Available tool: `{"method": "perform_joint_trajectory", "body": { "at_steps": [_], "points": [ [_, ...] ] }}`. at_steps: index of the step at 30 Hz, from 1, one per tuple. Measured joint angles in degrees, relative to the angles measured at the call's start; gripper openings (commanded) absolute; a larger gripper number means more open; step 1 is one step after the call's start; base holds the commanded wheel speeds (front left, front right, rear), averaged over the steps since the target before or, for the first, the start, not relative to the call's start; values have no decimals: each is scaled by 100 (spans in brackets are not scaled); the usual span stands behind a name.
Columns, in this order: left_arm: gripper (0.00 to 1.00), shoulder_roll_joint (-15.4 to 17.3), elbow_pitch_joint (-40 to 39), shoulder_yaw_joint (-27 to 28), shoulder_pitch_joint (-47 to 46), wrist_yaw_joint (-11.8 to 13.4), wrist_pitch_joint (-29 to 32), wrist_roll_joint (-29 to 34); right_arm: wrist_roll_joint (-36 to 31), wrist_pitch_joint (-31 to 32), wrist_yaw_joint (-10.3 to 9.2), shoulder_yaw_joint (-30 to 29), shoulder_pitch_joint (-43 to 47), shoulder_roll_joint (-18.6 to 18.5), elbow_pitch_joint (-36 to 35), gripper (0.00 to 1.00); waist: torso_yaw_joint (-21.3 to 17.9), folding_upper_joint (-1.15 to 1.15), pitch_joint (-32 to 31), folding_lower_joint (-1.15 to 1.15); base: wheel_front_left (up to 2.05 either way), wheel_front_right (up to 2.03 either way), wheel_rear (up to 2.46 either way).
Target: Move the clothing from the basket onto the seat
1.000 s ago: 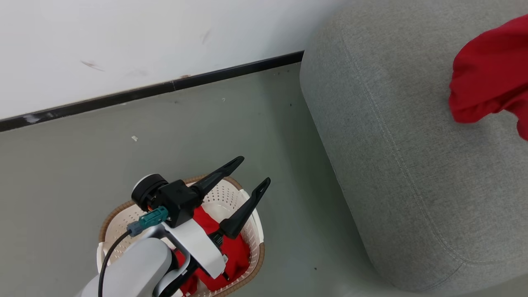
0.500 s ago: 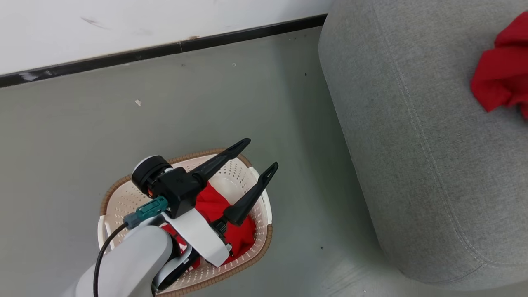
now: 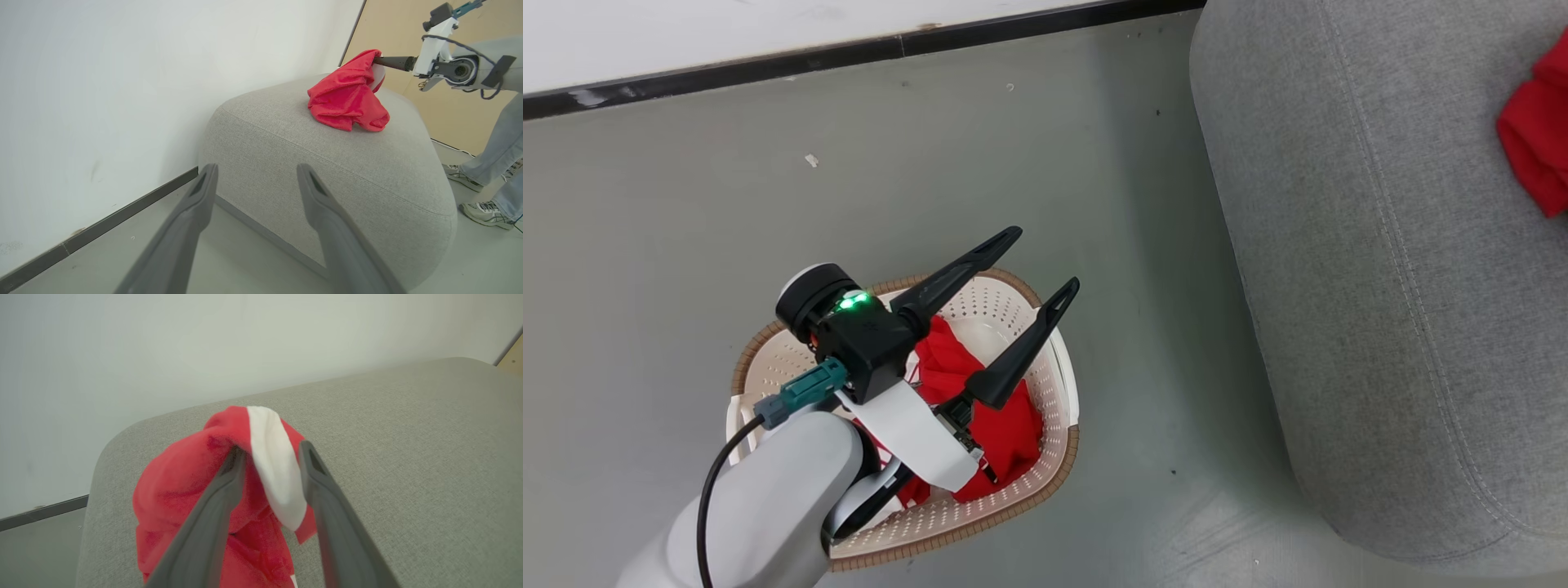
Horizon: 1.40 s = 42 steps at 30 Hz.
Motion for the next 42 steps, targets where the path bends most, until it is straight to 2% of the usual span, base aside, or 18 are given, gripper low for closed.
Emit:
{"method": "perform_joint_trajectory", "body": {
  "at_steps": [4,7,15,25,33,42],
  "points": [
    [100,0,56,24,-1,-20,-46,0,27,0,0,14,86,10,397,100,-9,0,-62,0,0,0,0],
    [100,-7,109,74,0,-47,-92,-1,33,1,0,42,304,59,430,100,-12,0,-127,0,0,0,0],
    [100,-9,253,227,8,-48,-154,-2,15,0,0,-412,374,10,91,100,-26,0,-362,0,0,0,0],
    [100,-18,497,530,198,-43,-204,-54,-357,0,0,-571,500,54,-960,100,-19,0,-770,0,0,0,0],
    [100,-31,680,842,539,91,-221,-155,-557,0,0,-124,738,460,-1818,100,41,0,-1169,0,0,0,0],
    [100,-53,714,1419,975,315,-221,-212,-558,0,0,339,1107,842,-2446,100,169,0,-1619,0,0,0,0]
  ]
}}
